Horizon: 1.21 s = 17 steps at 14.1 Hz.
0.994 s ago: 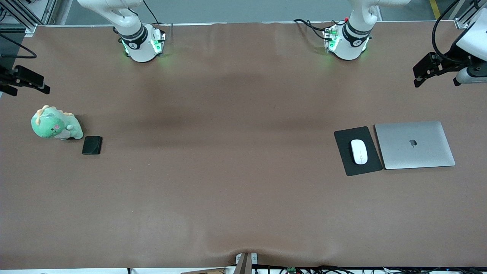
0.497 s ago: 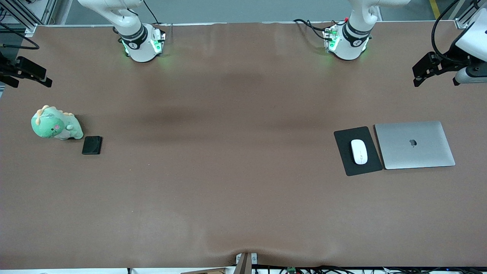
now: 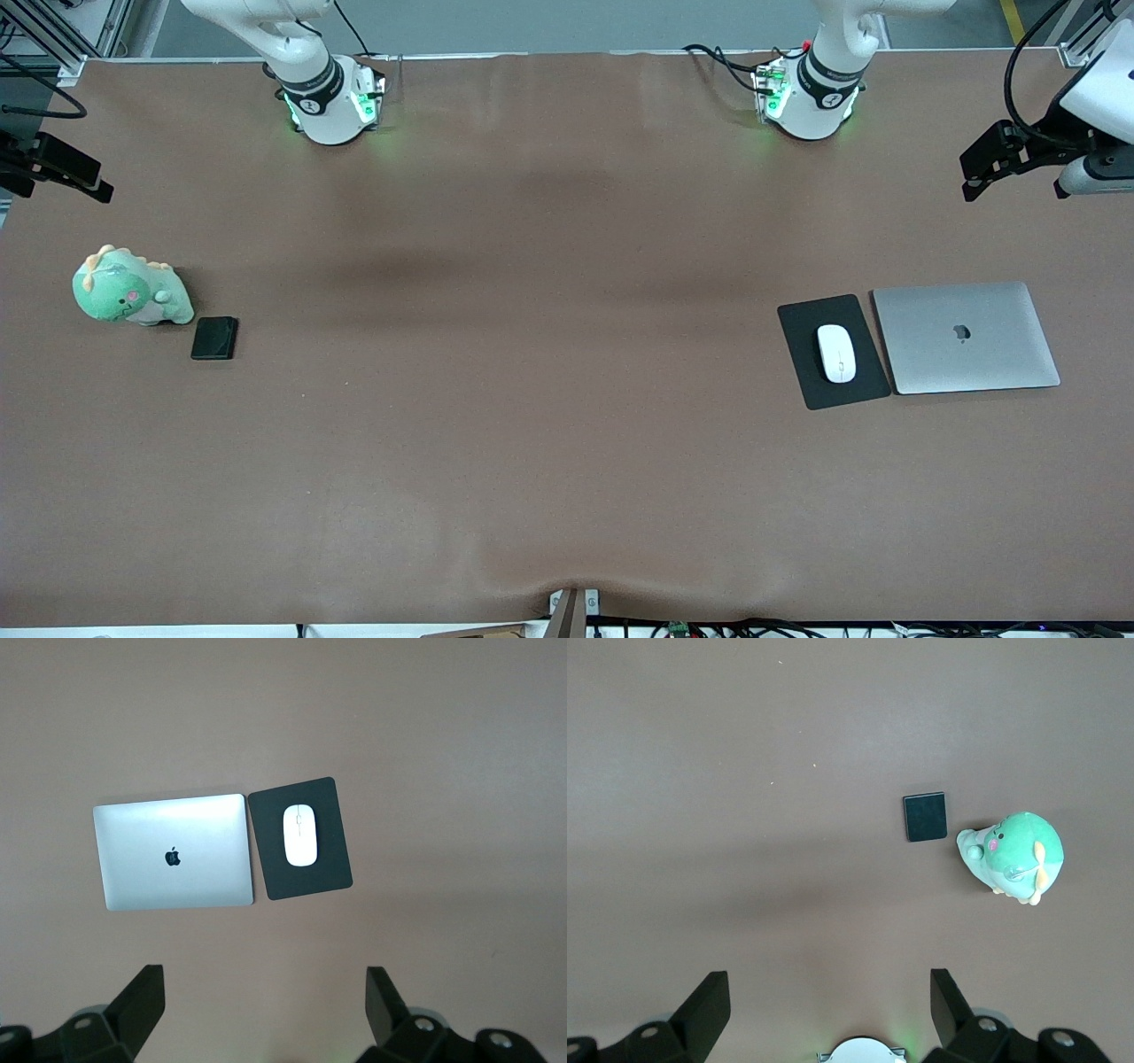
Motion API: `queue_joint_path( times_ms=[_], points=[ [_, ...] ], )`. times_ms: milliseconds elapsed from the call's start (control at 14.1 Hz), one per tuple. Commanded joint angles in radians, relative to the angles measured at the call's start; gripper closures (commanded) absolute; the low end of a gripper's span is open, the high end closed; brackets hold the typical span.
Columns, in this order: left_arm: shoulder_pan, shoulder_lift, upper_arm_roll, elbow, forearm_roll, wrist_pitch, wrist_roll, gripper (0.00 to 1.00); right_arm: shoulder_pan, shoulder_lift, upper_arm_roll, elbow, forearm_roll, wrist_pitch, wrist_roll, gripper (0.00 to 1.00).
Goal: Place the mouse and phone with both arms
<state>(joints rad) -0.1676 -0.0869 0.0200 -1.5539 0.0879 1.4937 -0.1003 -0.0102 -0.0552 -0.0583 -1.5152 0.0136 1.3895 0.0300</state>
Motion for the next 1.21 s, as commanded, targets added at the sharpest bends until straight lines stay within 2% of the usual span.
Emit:
queue_joint_path(
  times_ms=[0, 355, 568, 1135],
  points=[
    [-0.003, 0.001, -0.003, 0.006, -0.016, -0.016, 0.007, 0.0, -0.014, -0.022, 0.015, -0.008, -0.021, -0.001, 0.016, 0.0],
    [0.002, 0.006, -0.003, 0.008, -0.017, -0.02, 0.014, 0.0, -0.013, -0.021, 0.017, -0.01, -0.018, -0.006, 0.016, 0.0],
    [0.017, 0.006, 0.003, -0.003, -0.069, -0.029, 0.016, 0.0, -0.019, -0.015, 0.014, 0.003, -0.006, 0.005, 0.019, 0.0],
    [0.02, 0.004, 0.029, -0.003, -0.103, -0.033, 0.013, 0.0, -0.013, -0.011, 0.015, 0.001, -0.011, 0.016, 0.019, 0.0]
  ],
)
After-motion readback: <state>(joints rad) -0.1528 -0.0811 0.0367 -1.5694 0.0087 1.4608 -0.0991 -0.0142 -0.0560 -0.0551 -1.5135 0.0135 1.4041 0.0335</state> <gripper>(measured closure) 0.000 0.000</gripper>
